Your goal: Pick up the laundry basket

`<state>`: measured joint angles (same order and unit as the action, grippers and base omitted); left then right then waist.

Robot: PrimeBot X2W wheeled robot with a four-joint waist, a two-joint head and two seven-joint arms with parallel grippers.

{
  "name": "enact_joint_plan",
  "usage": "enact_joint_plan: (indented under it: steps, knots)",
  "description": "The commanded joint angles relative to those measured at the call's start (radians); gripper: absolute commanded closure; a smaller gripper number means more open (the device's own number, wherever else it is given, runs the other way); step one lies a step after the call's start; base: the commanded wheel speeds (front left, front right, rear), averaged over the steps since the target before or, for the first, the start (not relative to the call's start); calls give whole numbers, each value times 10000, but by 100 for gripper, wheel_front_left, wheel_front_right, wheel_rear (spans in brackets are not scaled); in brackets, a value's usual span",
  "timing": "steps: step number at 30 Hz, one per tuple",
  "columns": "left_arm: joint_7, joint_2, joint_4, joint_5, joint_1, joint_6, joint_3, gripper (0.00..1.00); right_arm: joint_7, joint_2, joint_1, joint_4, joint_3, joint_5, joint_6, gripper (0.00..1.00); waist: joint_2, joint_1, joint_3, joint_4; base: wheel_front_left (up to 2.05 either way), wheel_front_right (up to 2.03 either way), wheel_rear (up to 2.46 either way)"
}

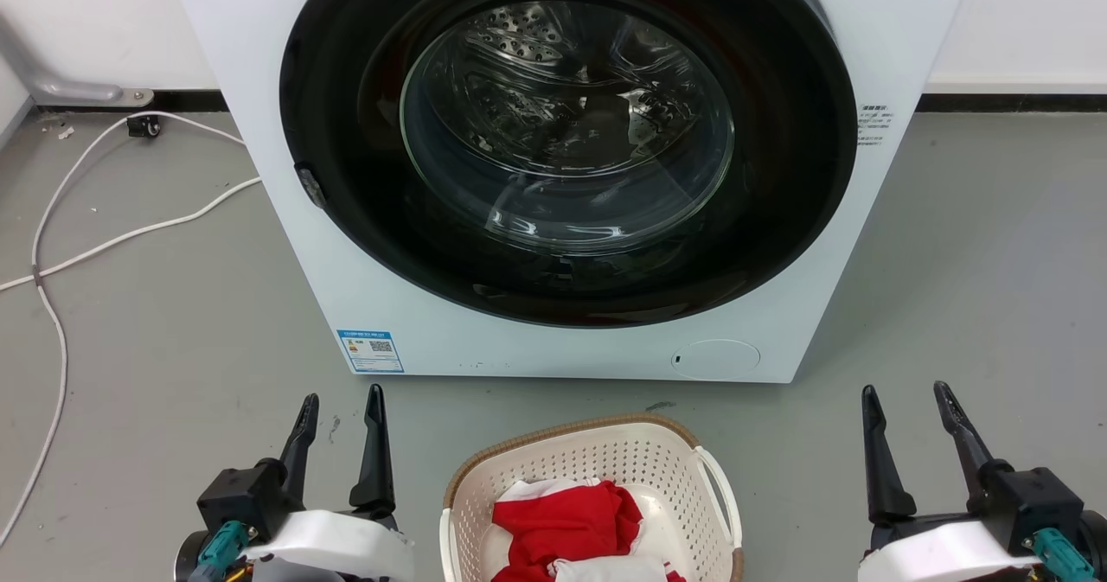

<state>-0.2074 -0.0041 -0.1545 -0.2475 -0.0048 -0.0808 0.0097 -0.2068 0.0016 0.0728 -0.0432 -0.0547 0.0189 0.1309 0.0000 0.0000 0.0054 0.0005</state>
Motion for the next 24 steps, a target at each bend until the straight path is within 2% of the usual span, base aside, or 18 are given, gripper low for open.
enact_joint_plan:
  steps: [1, 24]
  knots:
    - [-107, 53, 44, 226, 71, -52, -27, 0, -102, -25, 142, 123, 16, -235, -3, 0, 0, 0, -1, -3, 0, 0, 0]
    - [-596, 62, 105, 1998, 298, 149, -201, 0, -598, -27, 436, 458, 38, -1885, -3, 0, 0, 0, -60, 32, 0, 0, 0]
